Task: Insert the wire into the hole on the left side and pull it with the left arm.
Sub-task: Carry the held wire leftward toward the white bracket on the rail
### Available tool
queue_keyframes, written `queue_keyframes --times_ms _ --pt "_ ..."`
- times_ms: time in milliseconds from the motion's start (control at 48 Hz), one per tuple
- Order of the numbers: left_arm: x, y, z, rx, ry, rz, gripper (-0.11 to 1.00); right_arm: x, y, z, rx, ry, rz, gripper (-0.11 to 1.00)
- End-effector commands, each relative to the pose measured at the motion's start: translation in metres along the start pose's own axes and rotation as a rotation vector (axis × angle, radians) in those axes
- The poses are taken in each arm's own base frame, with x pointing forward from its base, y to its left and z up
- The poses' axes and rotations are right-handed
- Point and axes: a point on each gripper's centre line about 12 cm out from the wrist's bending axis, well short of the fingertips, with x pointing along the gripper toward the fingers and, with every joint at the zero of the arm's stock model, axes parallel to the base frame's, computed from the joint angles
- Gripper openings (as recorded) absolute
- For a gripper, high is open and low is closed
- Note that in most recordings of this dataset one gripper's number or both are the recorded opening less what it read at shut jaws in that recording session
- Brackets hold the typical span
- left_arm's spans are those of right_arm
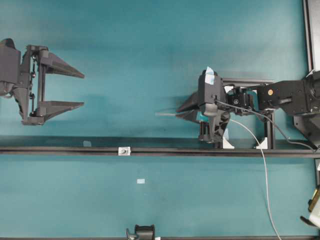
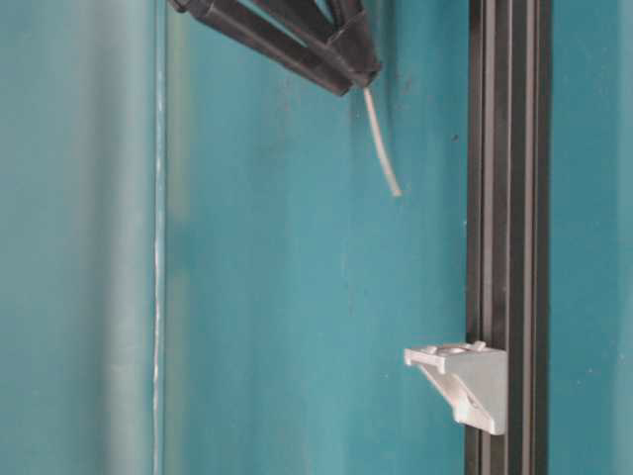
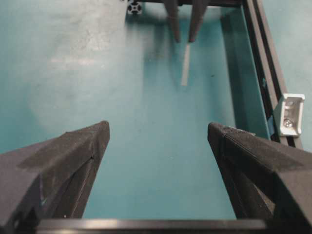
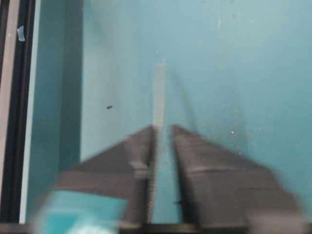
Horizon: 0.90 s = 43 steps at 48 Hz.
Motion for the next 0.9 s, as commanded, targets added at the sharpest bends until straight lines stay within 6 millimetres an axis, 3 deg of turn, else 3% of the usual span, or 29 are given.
queue_keyframes --times_ms 0,104,458,874 --pt "0.001 0.001 0.006 0.0 -0.025 0.002 0.68 0.0 0.003 0.008 -0.002 -0.026 0.01 0.13" --pt "0.001 0.0 0.006 0.001 -0.025 0.001 0.68 0.0 0.003 0.007 -0.002 -0.024 0.01 0.01" --pt "0.001 0.0 0.006 -0.001 -0.023 0.001 0.68 -0.002 0.005 0.014 -0.002 -0.045 0.016 0.01" --pt "0.001 0.0 0.006 -0.002 -0.025 0.001 0.68 -0.033 0.015 0.045 -0.002 -0.141 0.048 0.01"
